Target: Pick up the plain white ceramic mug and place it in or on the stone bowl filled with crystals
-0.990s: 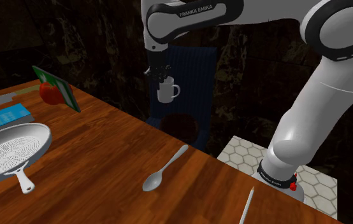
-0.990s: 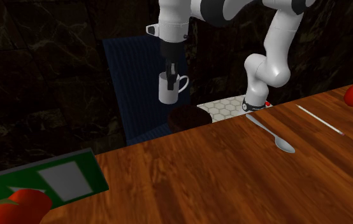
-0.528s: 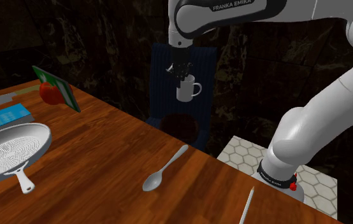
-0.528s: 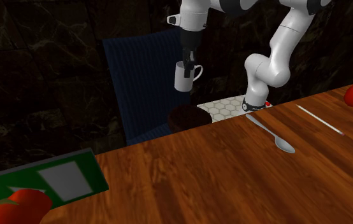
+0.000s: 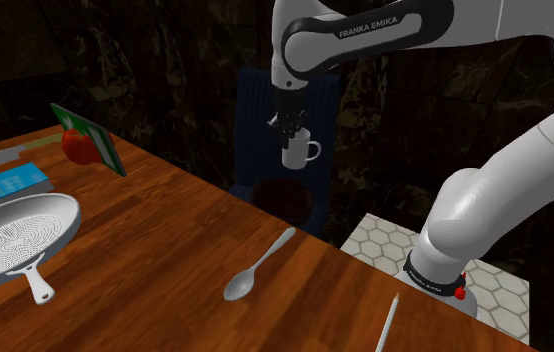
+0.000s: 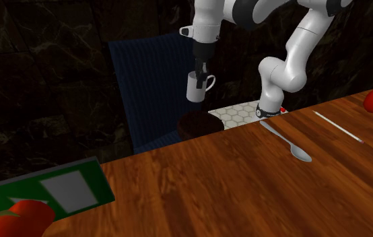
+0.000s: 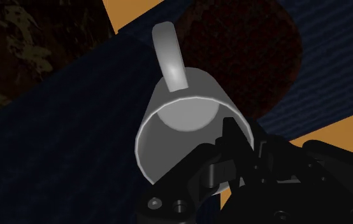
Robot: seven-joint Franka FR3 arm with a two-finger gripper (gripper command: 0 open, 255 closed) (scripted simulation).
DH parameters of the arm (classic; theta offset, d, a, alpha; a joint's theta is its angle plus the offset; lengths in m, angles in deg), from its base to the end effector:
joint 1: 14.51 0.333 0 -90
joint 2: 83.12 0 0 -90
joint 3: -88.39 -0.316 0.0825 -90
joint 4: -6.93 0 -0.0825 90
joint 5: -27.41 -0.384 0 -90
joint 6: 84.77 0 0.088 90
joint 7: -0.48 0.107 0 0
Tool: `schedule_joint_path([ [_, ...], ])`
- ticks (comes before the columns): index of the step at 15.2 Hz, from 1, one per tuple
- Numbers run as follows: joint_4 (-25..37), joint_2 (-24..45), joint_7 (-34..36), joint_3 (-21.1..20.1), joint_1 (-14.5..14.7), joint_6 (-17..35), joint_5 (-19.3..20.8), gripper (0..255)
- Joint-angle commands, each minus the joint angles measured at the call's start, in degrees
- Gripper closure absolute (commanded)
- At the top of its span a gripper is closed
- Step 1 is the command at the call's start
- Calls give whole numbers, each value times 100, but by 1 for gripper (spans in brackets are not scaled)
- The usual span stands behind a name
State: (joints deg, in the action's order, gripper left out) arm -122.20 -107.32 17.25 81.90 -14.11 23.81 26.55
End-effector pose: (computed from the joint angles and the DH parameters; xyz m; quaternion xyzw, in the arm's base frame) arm 0.4293 0.0580 0.5334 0.9951 -0.0924 0.0333 0.0095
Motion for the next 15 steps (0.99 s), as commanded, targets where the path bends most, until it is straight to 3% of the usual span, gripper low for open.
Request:
schedule_joint_path([
  [1,-157,4,5,-5,2,164,-2,255],
  [12,-885,177,36,-39,6,1064,1,255],
  [15,-885,177,36,-39,6,1064,1,255],
])
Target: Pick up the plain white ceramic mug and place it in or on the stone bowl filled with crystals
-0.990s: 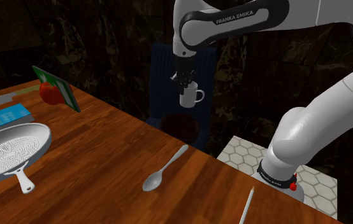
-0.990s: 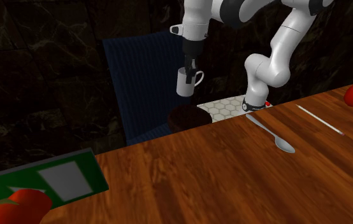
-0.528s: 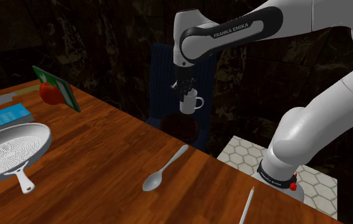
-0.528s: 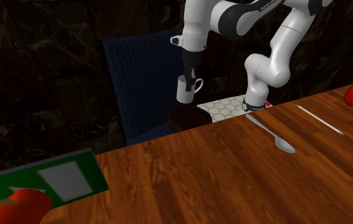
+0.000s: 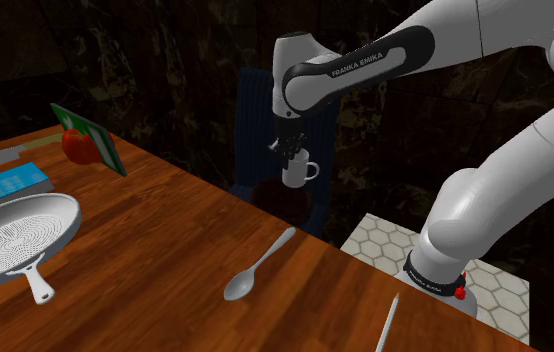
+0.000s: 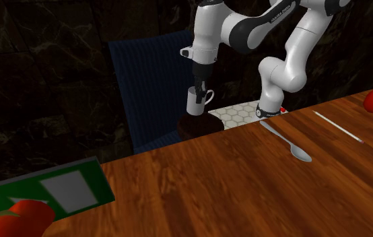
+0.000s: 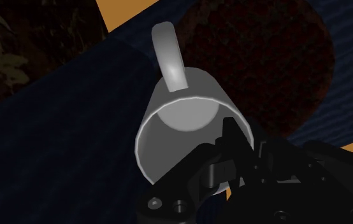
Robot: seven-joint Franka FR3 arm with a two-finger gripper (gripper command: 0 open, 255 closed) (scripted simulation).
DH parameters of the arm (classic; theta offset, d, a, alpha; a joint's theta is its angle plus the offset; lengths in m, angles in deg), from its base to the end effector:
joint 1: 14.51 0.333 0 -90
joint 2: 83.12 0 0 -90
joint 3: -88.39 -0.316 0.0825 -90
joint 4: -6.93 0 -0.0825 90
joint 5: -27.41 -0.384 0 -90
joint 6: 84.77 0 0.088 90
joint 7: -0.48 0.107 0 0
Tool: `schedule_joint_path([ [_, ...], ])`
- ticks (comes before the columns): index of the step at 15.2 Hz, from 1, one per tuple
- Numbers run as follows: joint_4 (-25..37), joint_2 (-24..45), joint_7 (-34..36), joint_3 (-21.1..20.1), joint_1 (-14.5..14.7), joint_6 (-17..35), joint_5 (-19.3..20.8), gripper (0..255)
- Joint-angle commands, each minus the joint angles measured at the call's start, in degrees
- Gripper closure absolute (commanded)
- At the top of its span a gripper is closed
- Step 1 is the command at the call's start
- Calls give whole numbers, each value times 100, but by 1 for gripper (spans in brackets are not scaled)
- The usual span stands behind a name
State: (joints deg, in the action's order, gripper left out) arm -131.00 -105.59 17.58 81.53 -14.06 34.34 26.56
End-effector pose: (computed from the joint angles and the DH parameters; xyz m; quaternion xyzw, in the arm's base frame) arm 0.4288 0.0578 0.4635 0.9951 -0.0925 0.0333 0.0095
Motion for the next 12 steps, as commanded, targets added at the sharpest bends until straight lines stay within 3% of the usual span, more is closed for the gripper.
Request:
schedule_joint_path([
  [1,-5,4,2,-2,1,11,0,255],
  [5,-5,4,2,-2,1,11,0,255],
  [6,-4,4,2,-2,1,11,0,0],
  [11,-4,4,2,-2,1,11,0,0],
  [12,132,-65,-3,4,3,-194,-5,0],
])
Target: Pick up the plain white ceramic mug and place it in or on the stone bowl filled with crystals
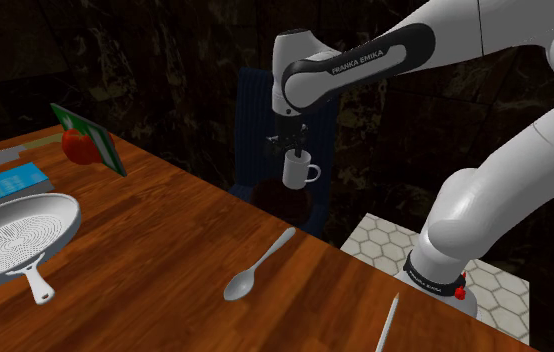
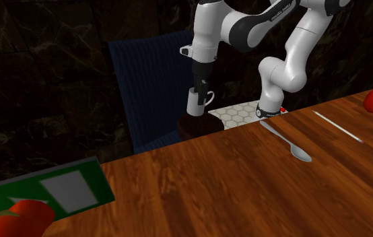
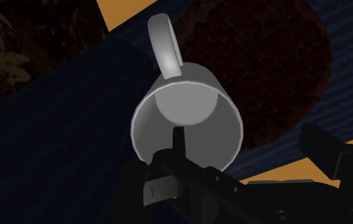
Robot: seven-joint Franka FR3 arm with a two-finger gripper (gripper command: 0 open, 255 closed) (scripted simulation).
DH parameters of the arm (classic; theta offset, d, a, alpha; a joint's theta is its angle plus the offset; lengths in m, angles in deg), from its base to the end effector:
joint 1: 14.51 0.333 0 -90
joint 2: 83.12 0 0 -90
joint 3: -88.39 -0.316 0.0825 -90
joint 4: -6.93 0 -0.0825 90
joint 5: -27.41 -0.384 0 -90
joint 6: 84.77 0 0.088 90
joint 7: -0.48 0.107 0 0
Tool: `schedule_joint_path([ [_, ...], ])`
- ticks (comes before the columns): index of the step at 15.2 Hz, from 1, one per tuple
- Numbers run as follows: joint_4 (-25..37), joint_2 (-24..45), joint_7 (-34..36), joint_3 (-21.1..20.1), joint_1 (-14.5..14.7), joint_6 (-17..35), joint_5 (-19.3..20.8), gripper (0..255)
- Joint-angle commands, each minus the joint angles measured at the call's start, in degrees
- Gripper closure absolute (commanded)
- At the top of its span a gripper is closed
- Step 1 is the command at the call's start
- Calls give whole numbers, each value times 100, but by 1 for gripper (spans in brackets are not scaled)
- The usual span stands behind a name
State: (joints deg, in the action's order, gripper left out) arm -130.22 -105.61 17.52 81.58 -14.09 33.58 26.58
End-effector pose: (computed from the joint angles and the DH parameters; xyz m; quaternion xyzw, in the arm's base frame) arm 0.4300 0.0576 0.4689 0.9951 -0.0924 0.0337 0.0095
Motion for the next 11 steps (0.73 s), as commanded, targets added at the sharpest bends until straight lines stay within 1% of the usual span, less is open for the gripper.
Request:
schedule_joint_path([
  [1,197,-122,0,4,8,-321,-11,0],
  [3,471,-207,-5,12,11,-680,-15,0],
  [11,471,-207,-5,13,11,-680,-15,0],
])
